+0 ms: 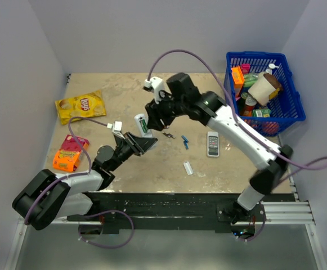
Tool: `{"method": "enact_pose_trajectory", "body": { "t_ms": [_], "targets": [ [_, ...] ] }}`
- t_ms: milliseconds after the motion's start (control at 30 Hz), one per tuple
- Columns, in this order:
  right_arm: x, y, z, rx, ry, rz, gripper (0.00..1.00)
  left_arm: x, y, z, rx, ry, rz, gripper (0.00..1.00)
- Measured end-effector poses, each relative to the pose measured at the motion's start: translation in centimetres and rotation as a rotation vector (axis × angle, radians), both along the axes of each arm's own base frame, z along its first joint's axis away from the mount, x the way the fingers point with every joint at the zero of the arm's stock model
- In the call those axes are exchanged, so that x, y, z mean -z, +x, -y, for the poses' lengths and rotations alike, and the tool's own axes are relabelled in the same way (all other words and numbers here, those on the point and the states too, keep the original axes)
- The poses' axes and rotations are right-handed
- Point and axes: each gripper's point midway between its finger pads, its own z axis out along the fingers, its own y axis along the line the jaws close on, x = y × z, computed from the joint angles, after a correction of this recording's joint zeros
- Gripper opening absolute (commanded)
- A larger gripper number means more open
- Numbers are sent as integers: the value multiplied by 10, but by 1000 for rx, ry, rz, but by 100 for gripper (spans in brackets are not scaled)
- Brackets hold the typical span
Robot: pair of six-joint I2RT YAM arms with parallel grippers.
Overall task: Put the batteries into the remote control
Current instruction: Load the battery into the remote control.
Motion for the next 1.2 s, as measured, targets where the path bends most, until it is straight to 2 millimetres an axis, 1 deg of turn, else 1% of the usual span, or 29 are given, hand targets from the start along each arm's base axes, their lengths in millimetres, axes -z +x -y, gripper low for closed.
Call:
{"method": "enact_pose_trajectory", "body": {
  "t_ms": [100,167,267,300,367,433,533,600,800,1067,1200],
  "targets": [
    [-22,-18,18,-113,97,215,64,-6,2,1,5,-7,12,0],
    [-36,-34,29,-200,162,361,66,-8,2,2,9,-9,16,0],
    [-55,-45,30,-308,250,554,65,-9,1,3,18,-8,17,0],
    [-59,-47,28,-342,267,600,63,-9,1,3,20,-7,16,0],
    [-61,-44,18,-407,283,672,62,-8,0,4,26,-6,16,0],
    [-54,-39,10,-456,277,701,61,-8,0,4,28,-5,16,0],
    [-34,-33,-1,-527,255,723,60,-8,-1,4,33,-5,16,0],
    [-22,-31,-5,-565,240,727,58,-9,-1,4,34,-5,16,0],
    [-9,-27,-9,-632,237,744,46,-9,-2,4,41,-5,17,0],
    [16,-21,-13,-684,217,716,45,-9,-4,5,52,-4,19,0],
    [23,-20,-15,-705,208,716,45,-9,-5,6,58,-3,19,0]
  ]
}}
